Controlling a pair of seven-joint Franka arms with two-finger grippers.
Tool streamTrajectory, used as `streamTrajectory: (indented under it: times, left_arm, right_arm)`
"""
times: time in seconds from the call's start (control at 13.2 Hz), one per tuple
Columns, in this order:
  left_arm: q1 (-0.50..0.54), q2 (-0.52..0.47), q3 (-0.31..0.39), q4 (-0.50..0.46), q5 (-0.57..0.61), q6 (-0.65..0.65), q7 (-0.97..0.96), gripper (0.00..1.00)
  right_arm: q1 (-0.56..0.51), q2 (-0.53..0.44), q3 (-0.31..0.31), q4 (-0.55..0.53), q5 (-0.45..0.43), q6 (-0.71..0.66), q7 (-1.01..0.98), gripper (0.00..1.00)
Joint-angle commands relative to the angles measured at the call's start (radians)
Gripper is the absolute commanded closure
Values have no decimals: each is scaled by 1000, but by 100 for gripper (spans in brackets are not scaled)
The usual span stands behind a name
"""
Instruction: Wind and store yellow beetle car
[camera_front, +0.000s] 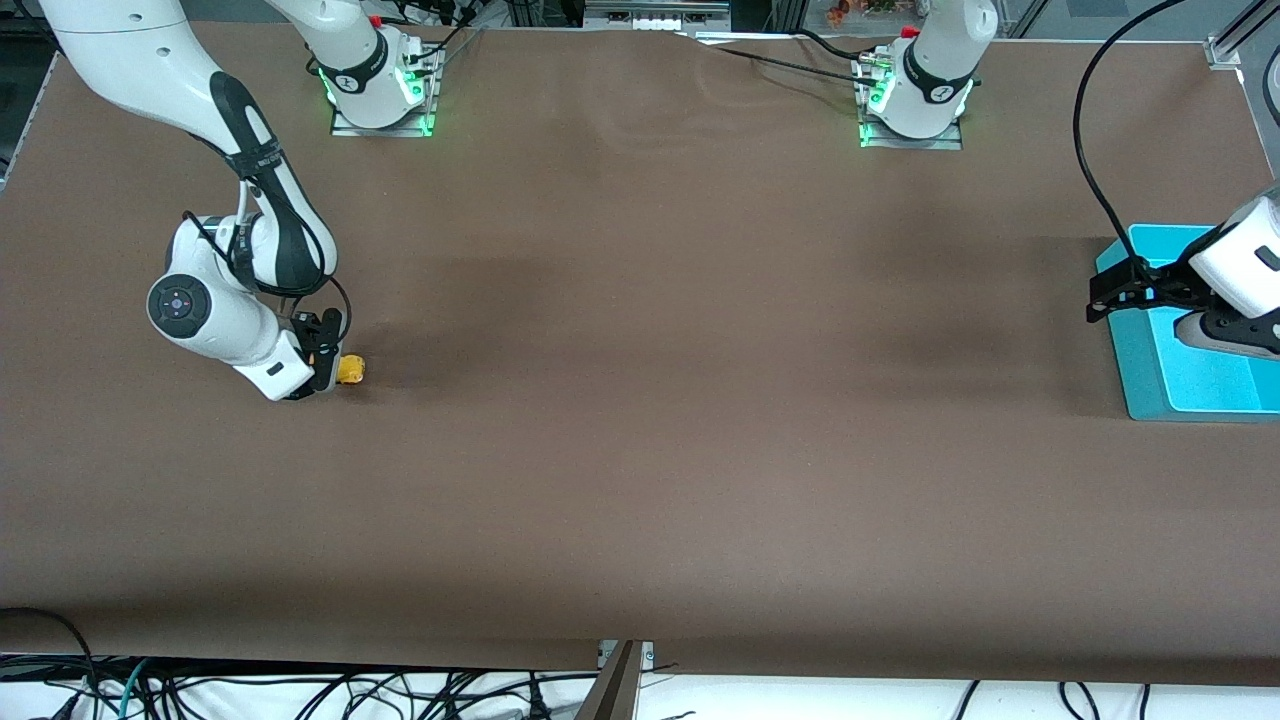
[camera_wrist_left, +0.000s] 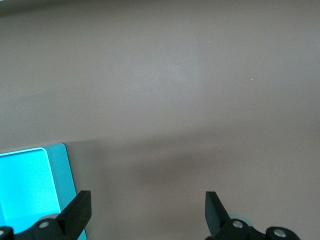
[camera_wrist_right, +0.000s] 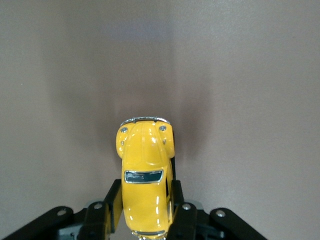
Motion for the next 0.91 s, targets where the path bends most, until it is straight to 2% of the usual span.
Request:
streamTrajectory:
  times: [0.0,0.23,0.68,0.83]
  left_arm:
    - [8,-7,-3,-6,-22,4,20,0]
    - [8,-7,-3,-4,-22,4,20,0]
    - [8,-7,-1,-6,-22,3,20,0]
    - [8,-7,-1,-6,-22,3,20,0]
  right_arm:
    - [-7,-16,1,-32,6,25,-17,86]
    - [-29,-11,-9,-32,7,42,-70,84]
    - [-219,33,-10,-14,9,157,-311,82]
    - [-247,49,-8,8,10,158,-340,81]
